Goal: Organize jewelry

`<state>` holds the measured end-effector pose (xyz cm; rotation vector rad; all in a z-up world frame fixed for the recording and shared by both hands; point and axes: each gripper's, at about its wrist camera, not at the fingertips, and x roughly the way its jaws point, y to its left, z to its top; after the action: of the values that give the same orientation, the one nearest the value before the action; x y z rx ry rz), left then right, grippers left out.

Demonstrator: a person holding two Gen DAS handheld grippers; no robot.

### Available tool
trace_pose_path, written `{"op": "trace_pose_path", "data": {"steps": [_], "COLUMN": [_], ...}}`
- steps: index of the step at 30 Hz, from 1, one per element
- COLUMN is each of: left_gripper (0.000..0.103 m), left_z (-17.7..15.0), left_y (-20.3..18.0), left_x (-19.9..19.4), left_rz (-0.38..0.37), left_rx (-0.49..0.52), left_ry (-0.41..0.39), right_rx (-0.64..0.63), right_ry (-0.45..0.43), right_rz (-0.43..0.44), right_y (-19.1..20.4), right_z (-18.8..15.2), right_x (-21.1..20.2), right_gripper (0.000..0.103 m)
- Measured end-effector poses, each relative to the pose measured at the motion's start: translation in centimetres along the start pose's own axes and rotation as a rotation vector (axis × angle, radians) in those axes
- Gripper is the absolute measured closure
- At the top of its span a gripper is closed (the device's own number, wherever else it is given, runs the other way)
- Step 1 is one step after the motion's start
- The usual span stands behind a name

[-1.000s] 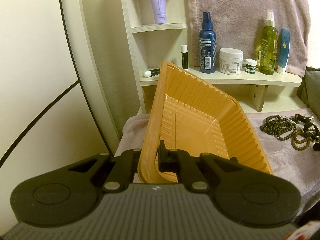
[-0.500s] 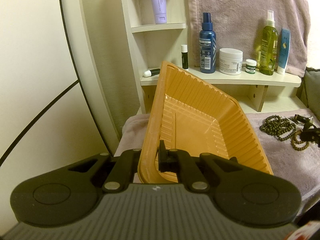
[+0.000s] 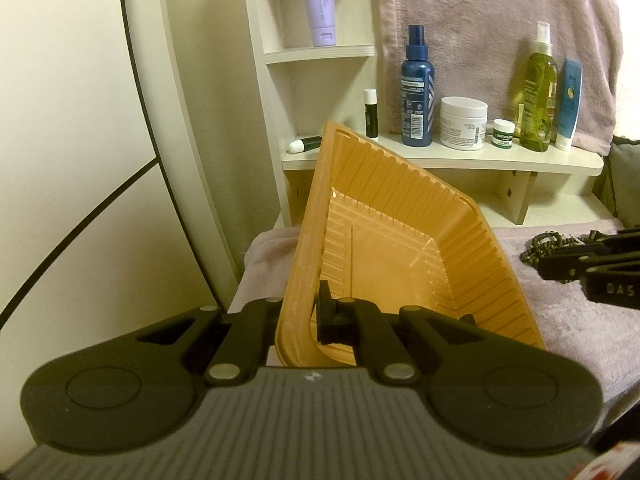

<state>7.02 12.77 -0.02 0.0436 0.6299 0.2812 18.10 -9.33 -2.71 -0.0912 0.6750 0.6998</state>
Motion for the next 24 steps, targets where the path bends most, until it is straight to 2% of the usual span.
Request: {"op": "trace_pose_path", "data": {"steps": [9, 13, 14, 15, 16, 17, 24], "left_gripper": [0.099, 0.099, 0.099, 0.099, 0.098, 0.098, 0.098], "left_z": [0.0, 0.0, 0.0, 0.0, 0.0, 0.0, 0.0], "left_y": [0.2, 0.2, 0.2, 0.2, 0.2, 0.2, 0.3], "left_x": [0.0, 0.1, 0.2, 0.2, 0.2, 0.2, 0.3], "left_rz": [0.001, 0.003, 0.002, 0.001, 0.001, 0.000, 0.000], "left_rx": [-0.004, -0.006, -0.007, -0.007, -0.007, -0.008, -0.009], "left_ry": [0.002, 0.004, 0.004, 0.004, 0.004, 0.005, 0.005], "right_rx": [-0.024, -0.025, -0.031, -0.038, -0.038, -0.026, 0.050], "right_ry": [0.007, -0.001, 0.004, 0.004, 0.001, -0.006, -0.018], "right_rz": [0.073, 0.170, 0.187, 0.181, 0.172, 0.169, 0.060], "right_y": [1.5, 1.7, 1.8, 1.9, 1.8, 1.5, -2.2], "right_z": [0.6, 0.4, 0.3, 0.2, 0.0, -0.1, -1.1], "right_x": [1.1, 1.1, 1.2, 1.2, 1.1, 0.9, -1.4], "right_gripper": [0.086, 0.086, 0.082, 0.076, 0.062, 0.056, 0.055]}}
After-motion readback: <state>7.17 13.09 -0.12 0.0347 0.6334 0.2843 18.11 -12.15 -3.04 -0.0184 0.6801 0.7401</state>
